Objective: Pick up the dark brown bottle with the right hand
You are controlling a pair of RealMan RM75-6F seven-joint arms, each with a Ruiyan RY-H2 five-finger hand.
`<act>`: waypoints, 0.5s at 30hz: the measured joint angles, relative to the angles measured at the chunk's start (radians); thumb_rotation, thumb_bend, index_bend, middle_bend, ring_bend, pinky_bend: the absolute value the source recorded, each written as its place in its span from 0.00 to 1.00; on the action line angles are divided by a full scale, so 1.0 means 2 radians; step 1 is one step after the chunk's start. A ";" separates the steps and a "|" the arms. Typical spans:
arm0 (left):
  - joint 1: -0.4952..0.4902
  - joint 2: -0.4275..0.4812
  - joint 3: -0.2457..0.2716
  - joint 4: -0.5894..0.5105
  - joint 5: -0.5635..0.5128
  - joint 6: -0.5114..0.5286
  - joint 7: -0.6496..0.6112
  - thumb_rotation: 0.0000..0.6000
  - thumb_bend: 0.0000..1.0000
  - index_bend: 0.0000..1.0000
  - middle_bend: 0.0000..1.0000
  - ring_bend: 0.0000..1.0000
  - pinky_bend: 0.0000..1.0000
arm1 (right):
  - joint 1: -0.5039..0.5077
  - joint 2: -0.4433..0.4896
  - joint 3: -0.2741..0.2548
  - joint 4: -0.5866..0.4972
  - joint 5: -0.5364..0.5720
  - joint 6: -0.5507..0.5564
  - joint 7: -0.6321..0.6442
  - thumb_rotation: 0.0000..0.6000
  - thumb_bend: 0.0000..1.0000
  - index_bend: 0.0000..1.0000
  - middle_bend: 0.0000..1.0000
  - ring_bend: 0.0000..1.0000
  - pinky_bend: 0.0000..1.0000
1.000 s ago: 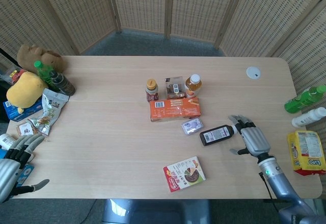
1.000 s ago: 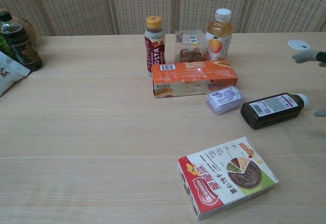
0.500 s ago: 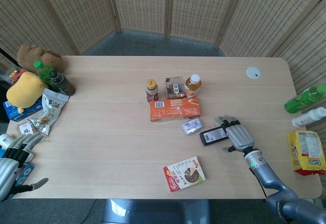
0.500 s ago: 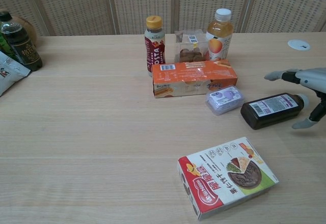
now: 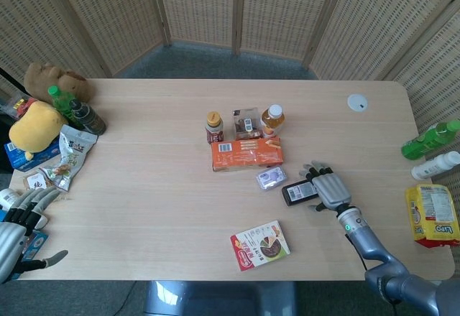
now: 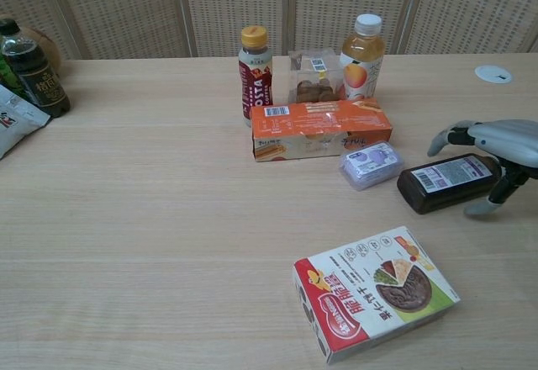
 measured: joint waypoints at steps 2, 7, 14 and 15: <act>0.000 0.000 0.000 0.000 0.000 0.000 0.000 1.00 0.00 0.04 0.00 0.00 0.00 | 0.000 -0.011 -0.002 0.016 -0.005 0.008 0.013 1.00 0.00 0.57 0.56 0.43 0.34; 0.000 0.000 -0.001 0.000 -0.001 0.001 -0.001 1.00 0.00 0.04 0.00 0.00 0.00 | 0.000 -0.024 -0.005 0.035 -0.011 0.022 0.035 1.00 0.00 0.63 0.64 0.54 0.46; 0.000 0.001 -0.001 0.000 0.000 0.001 -0.003 1.00 0.00 0.04 0.00 0.00 0.00 | -0.004 -0.009 0.000 0.007 -0.017 0.060 0.035 1.00 0.00 0.64 0.65 0.55 0.47; 0.000 0.001 -0.001 0.000 0.000 0.001 -0.003 1.00 0.00 0.04 0.00 0.00 0.00 | -0.005 -0.005 0.002 -0.001 -0.018 0.065 0.033 1.00 0.00 0.64 0.65 0.55 0.47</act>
